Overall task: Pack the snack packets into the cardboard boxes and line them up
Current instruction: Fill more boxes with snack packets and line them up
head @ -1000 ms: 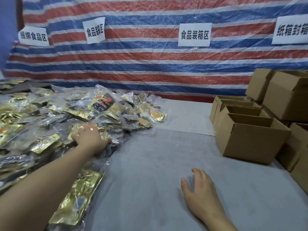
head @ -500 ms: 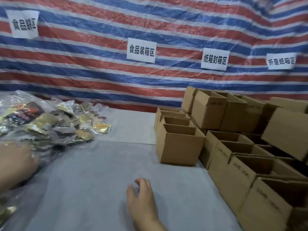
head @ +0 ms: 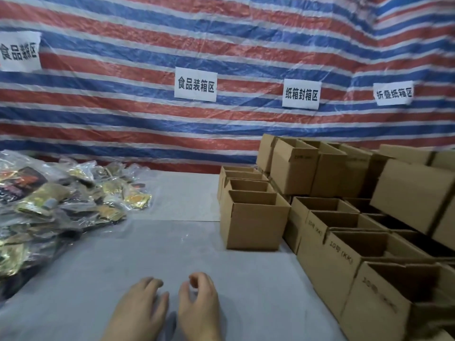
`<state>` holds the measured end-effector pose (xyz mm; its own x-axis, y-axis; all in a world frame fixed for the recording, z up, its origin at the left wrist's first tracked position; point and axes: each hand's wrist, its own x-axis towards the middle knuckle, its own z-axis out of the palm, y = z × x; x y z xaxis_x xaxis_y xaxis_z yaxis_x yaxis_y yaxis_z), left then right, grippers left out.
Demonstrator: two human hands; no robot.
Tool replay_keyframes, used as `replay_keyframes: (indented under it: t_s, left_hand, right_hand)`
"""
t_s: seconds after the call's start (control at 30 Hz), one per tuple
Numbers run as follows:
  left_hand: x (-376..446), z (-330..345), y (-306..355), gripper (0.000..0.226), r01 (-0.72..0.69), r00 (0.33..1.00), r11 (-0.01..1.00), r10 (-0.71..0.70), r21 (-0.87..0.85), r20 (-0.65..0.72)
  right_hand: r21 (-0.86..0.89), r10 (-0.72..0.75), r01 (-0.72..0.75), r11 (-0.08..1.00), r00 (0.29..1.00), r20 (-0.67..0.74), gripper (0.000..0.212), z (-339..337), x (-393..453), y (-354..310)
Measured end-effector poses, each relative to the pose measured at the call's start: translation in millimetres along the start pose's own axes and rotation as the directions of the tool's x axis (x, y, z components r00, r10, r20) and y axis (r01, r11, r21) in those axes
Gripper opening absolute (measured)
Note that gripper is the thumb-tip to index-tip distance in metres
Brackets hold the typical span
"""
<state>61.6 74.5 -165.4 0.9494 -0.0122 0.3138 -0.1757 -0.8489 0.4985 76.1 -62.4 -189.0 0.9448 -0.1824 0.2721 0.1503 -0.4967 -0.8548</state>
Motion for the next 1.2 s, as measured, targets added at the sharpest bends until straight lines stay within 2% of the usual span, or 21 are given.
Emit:
replay_keyframes:
  t_s: [0.07,0.13,0.2,0.27,0.37,0.43,0.53,0.6,0.7,0.77,0.83,0.9,1.0,1.07,1.2]
  left_hand:
    - [-6,1,15,0.071,0.043,0.999,0.998,-0.043,-0.036,-0.006]
    - [-6,-6,37,0.049,0.063,0.998,0.997,-0.063,-0.048,-0.003]
    - [0,-11,67,0.033,0.021,0.998,0.994,-0.028,-0.103,-0.063]
    - [11,-18,109,0.031,-0.069,0.989,0.983,0.044,-0.173,-0.140]
    - [35,-29,183,0.025,-0.194,0.971,0.936,0.139,-0.295,-0.197]
    - [46,-34,234,0.017,-0.257,0.959,0.900,0.193,-0.351,-0.209]
    - [53,-29,297,0.005,-0.301,0.953,0.845,0.249,-0.441,-0.173]
    - [52,-19,330,0.008,-0.316,0.947,0.810,0.300,-0.494,-0.114]
    - [45,2,366,0.014,-0.391,0.903,0.758,0.425,-0.522,-0.061]
    - [39,16,383,0.018,-0.435,0.869,0.734,0.495,-0.521,-0.029]
    - [35,28,394,0.018,-0.448,0.851,0.730,0.525,-0.516,0.003]
    - [33,34,400,0.022,-0.440,0.846,0.731,0.532,-0.522,0.032]
    - [35,32,405,0.024,-0.433,0.848,0.731,0.529,-0.527,0.037]
    - [37,27,405,0.024,-0.427,0.856,0.730,0.516,-0.534,0.021]
    - [45,2,398,0.019,-0.396,0.885,0.738,0.465,-0.546,-0.014]
  right_hand:
    - [0.076,0.057,-0.054,0.996,0.998,-0.037,0.002,-13,0,-6]
    - [0.121,0.091,-0.083,0.989,0.994,-0.059,0.002,-33,2,-14]
    - [0.121,0.053,-0.042,0.992,0.994,-0.091,0.008,-66,11,-25]
    - [0.114,-0.026,0.041,0.993,0.992,-0.126,0.009,-114,25,-46]
    - [0.007,-0.107,0.112,0.994,0.969,-0.221,0.017,-201,49,-79]
    - [-0.071,-0.114,0.098,0.993,0.955,-0.272,0.015,-264,64,-90]
    - [-0.290,-0.126,0.016,0.957,0.921,-0.368,0.011,-355,81,-92]
    - [-0.477,-0.137,-0.107,0.872,0.883,-0.449,0.009,-411,86,-86]
    - [-0.757,-0.248,-0.294,0.583,0.823,-0.511,0.031,-476,89,-76]
    - [-0.827,-0.275,-0.370,0.423,0.817,-0.506,0.041,-507,90,-72]
    - [-0.842,-0.221,-0.439,0.313,0.829,-0.514,0.050,-527,91,-65]
    - [-0.822,-0.120,-0.504,0.265,0.828,-0.547,0.049,-536,89,-58]
    - [-0.822,0.009,-0.529,0.213,0.842,-0.539,0.022,-541,82,-52]
    - [-0.857,-0.015,-0.495,0.145,0.865,-0.502,0.005,-540,78,-54]
    - [-0.903,-0.193,-0.399,0.161,0.884,-0.425,0.017,-525,76,-83]
